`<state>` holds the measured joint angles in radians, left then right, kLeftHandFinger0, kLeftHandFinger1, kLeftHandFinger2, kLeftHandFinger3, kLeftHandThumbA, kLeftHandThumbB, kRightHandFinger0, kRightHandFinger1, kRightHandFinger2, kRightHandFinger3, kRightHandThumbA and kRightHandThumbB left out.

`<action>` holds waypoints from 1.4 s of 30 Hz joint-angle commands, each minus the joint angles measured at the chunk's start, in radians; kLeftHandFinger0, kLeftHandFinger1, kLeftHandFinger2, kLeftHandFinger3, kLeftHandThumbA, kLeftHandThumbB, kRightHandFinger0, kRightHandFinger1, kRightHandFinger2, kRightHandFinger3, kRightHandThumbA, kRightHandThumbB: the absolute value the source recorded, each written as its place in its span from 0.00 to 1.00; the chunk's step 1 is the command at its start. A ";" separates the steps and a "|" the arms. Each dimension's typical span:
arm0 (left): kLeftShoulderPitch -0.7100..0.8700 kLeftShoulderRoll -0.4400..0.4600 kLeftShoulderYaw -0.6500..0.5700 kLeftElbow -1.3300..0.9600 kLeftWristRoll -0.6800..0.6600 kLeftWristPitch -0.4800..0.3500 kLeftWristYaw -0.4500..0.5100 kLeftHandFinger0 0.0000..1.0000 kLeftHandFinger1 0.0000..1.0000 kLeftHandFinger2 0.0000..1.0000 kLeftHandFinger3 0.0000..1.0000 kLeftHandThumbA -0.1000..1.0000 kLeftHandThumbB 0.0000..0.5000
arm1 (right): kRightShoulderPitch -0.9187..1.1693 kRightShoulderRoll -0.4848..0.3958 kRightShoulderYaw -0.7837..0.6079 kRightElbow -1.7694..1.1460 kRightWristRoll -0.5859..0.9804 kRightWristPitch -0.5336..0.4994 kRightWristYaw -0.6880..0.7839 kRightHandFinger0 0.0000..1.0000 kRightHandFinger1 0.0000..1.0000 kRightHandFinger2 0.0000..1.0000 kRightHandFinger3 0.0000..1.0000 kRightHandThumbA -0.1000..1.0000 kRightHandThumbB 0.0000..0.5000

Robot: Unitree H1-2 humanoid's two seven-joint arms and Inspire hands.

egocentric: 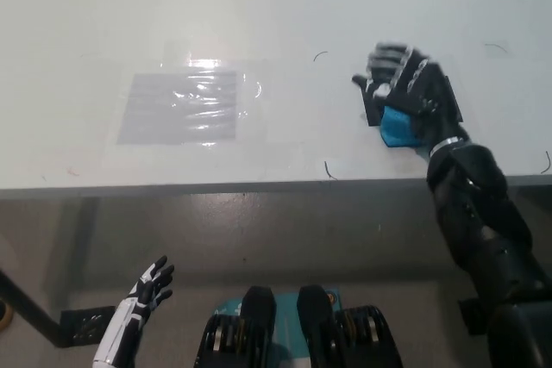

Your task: A soft sponge is kept on the balc marked spot on the table infront of the robot and it uses its right hand fist to press down on it and drrags it across the table in a back and forth manner twice to clean it

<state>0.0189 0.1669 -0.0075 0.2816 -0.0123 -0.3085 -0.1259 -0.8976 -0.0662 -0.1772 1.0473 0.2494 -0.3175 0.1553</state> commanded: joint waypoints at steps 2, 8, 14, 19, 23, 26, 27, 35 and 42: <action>-0.029 0.000 0.005 -0.019 -0.006 -0.029 0.001 1.00 1.00 1.00 1.00 1.00 1.00 | -0.140 -0.082 0.058 -0.976 0.222 0.388 0.075 1.00 1.00 1.00 1.00 1.00 0.85; -0.040 0.008 0.006 -0.026 -0.001 -0.018 0.000 1.00 1.00 1.00 1.00 1.00 1.00 | -0.261 -0.127 0.057 -1.344 0.348 0.494 -0.018 1.00 1.00 1.00 1.00 1.00 0.88; -0.043 0.023 0.001 -0.040 0.001 -0.015 -0.013 1.00 1.00 1.00 1.00 1.00 1.00 | -0.121 -0.163 0.088 -1.626 0.389 0.489 -0.038 1.00 1.00 1.00 1.00 1.00 0.83; -0.055 0.032 -0.003 -0.047 0.008 0.004 -0.020 1.00 1.00 1.00 1.00 1.00 1.00 | 0.126 -0.140 0.169 -1.878 0.297 0.477 -0.028 1.00 1.00 1.00 1.00 1.00 0.72; -0.086 0.032 -0.003 -0.032 0.006 0.004 -0.021 1.00 1.00 1.00 1.00 1.00 1.00 | 0.411 -0.021 0.292 -1.978 0.118 0.360 0.047 1.00 1.00 1.00 1.00 1.00 0.79; -0.091 0.034 -0.003 -0.030 0.010 0.009 -0.020 1.00 1.00 1.00 1.00 1.00 1.00 | 0.633 0.077 0.390 -1.890 0.020 0.174 0.089 1.00 1.00 1.00 1.00 1.00 0.83; -0.091 0.033 -0.002 -0.028 0.003 0.007 -0.023 1.00 1.00 1.00 1.00 1.00 1.00 | 0.718 0.078 0.412 -1.836 0.059 0.137 0.092 1.00 1.00 1.00 1.00 1.00 0.87; -0.094 0.028 0.000 -0.008 0.001 -0.004 -0.018 1.00 1.00 1.00 1.00 1.00 1.00 | 0.927 0.062 0.319 -1.455 0.020 0.017 0.096 1.00 1.00 1.00 1.00 1.00 0.73; -0.089 0.027 0.002 0.009 -0.004 -0.025 -0.017 1.00 1.00 1.00 1.00 1.00 1.00 | 0.917 0.043 0.267 -1.181 -0.001 0.015 0.051 1.00 1.00 1.00 1.00 1.00 0.74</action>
<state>-0.0554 0.1743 -0.0075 0.2888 -0.0121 -0.2926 -0.1274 0.0481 -0.0229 0.0932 -0.1716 0.2765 -0.2007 0.1810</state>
